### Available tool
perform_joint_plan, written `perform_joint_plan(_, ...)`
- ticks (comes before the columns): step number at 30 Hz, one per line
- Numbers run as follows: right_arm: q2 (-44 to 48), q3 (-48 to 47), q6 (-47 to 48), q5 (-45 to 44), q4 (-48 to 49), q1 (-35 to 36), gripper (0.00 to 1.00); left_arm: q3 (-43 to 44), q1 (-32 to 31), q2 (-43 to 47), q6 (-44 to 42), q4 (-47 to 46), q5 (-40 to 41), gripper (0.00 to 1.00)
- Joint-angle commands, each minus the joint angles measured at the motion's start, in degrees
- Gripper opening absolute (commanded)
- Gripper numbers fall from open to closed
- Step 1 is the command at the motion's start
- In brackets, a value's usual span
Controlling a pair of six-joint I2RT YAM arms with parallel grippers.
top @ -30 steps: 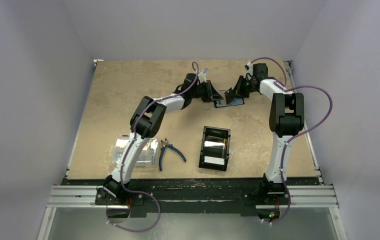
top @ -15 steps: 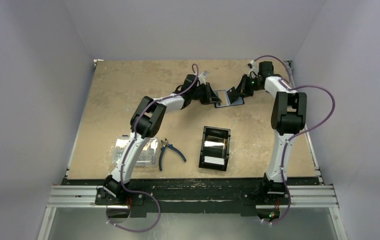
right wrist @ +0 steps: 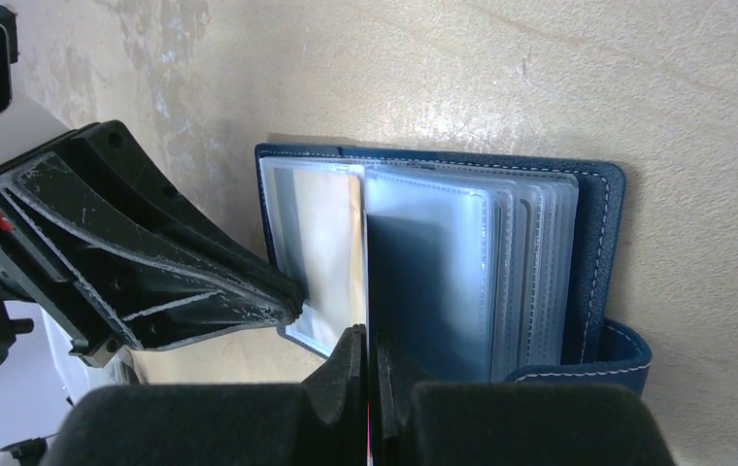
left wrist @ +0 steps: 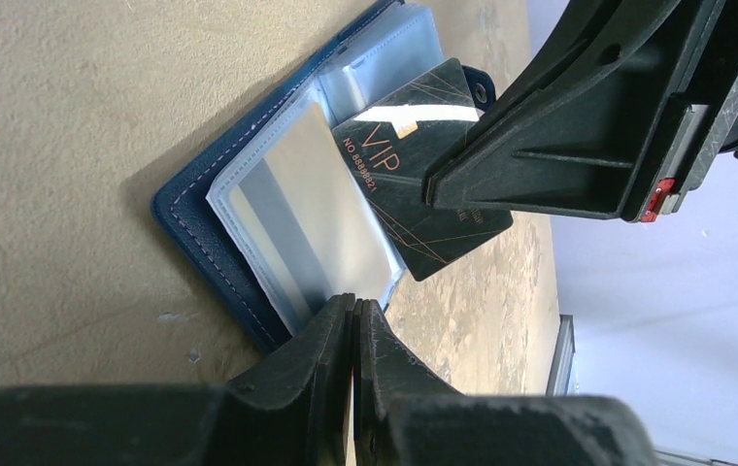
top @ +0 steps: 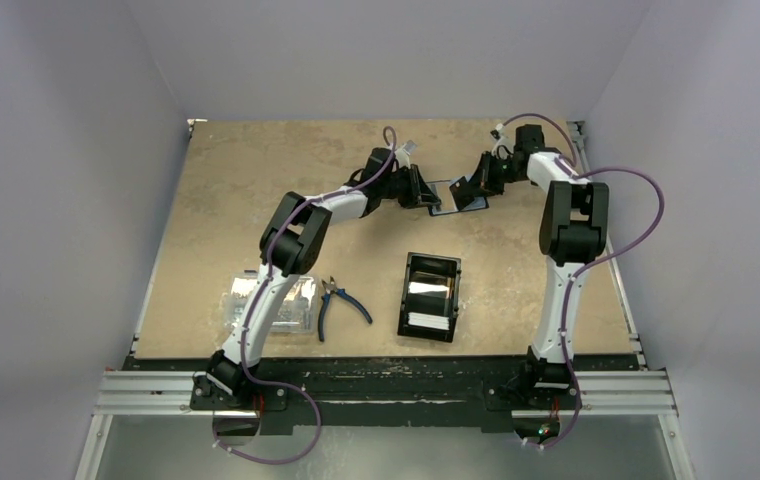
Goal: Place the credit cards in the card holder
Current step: Insert the credit card into the card holder.
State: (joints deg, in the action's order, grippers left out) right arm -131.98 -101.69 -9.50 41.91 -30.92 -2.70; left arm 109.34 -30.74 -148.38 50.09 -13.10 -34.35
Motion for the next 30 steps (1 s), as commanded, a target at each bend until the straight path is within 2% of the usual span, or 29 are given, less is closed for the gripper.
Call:
perform_joint_plan(1,-1.85,-2.30,2.44,2.57,-2.48,0.15,0.00,-0.23,1.47,-1.06,-4.00,8.50,3.94,0.08)
perform_joint_plan(15,-3.68,-4.63,6.29,7.39,-6.74,-0.03,0.00,0.88,1.95,-1.72,-4.48,9.86,3.88,0.07)
perform_joint_plan(24,-2.62,-2.17,6.01,8.60,-5.54,0.46,0.00,3.36,3.68,-2.64,-5.53,12.97,5.15,0.07)
perform_joint_plan(30,-3.28,-2.35,5.54,10.84,-4.65,1.42,0.00,5.31,4.58,-2.62,-8.41,18.52,5.61,0.07)
